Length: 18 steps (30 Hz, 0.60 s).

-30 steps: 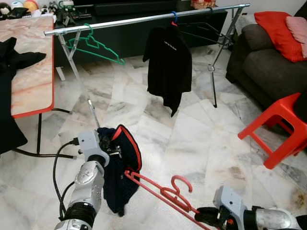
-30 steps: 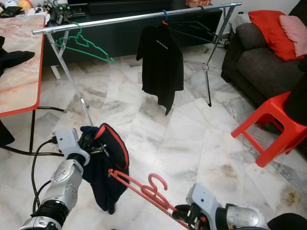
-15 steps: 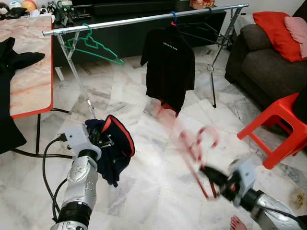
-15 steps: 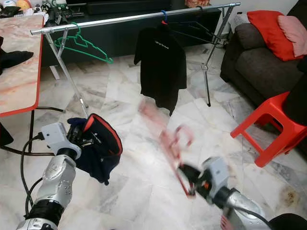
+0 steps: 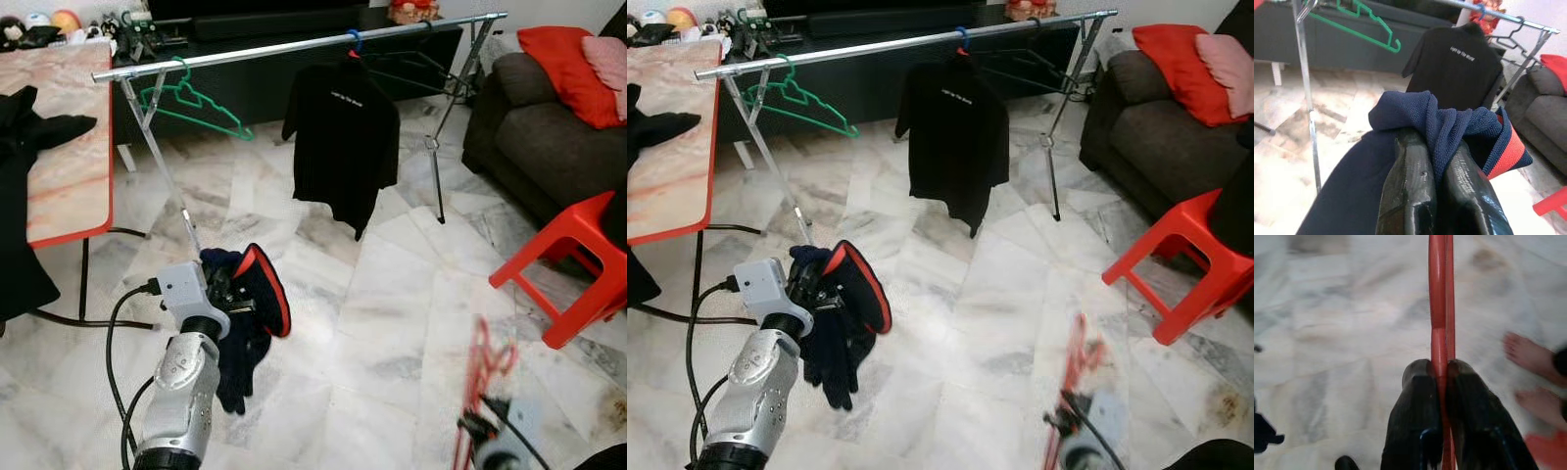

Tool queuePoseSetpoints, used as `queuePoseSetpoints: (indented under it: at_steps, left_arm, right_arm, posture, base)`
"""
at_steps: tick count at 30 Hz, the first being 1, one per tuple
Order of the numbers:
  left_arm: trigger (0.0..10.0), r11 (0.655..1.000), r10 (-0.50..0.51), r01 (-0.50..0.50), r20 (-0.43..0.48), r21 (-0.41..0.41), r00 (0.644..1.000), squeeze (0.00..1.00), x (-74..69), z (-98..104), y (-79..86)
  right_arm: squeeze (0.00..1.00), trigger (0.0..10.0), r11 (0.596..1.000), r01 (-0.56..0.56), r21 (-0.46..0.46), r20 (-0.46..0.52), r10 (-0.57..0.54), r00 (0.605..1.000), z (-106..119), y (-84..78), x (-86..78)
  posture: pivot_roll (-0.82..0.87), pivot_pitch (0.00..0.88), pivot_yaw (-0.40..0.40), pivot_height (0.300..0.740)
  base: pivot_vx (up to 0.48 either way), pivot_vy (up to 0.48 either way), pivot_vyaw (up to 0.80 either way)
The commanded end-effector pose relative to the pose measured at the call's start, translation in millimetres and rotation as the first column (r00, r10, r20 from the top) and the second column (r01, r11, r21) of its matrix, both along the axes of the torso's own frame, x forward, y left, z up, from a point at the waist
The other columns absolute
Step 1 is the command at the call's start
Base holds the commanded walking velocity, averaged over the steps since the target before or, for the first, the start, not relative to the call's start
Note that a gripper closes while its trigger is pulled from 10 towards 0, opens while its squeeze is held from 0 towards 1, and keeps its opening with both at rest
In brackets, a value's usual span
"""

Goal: Hang hanger

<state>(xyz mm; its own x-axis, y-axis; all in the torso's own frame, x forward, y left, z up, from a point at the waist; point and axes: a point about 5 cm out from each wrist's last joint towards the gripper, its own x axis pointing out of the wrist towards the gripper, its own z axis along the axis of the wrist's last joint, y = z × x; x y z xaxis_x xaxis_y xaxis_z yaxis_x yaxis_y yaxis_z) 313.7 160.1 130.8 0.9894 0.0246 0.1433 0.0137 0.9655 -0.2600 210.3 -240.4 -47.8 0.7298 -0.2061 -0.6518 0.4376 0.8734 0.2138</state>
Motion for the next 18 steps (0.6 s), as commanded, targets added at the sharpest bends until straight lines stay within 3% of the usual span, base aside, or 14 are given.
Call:
queuePoseSetpoints:
  at_steps: [1,4,12,18]
  left_arm:
    - [10.0,0.999,-0.033,0.033,0.042,0.013,0.999,0.0,-2.7,12,-1.1]
    - [10.0,0.998,-0.056,0.054,0.049,0.038,0.997,0.0,-5.9,17,-2.1]
    - [10.0,0.998,-0.053,0.051,0.032,0.047,0.998,0.0,-8.5,23,-5.4]
    - [10.0,0.997,-0.048,0.045,0.036,0.069,0.998,0.0,-8.9,28,-5.0]
  right_arm:
    - [0.0,10.0,0.998,0.058,-0.032,-0.053,-0.06,0.997,-9,-8.8,-16.8]
    - [0.0,10.0,0.992,0.111,-0.062,-0.093,-0.117,0.989,-16,-13.7,-30.2]
    - [0.0,10.0,0.993,0.084,-0.079,-0.254,-0.101,0.962,-38,-6.5,-66.9]
    - [0.0,10.0,0.997,0.015,-0.076,-0.253,-0.034,0.967,-42,7.7,-65.1]
  posture:
    - [-0.02,0.084,0.006,0.74]
    - [-0.02,0.073,0.012,0.74]
    - [-0.02,0.077,0.016,0.74]
    - [0.0,0.11,0.015,0.74]
  base:
    - [0.0,0.0,0.0]
    - [0.0,0.0,0.0]
    - [0.0,0.0,0.0]
    - [0.0,0.0,0.7]
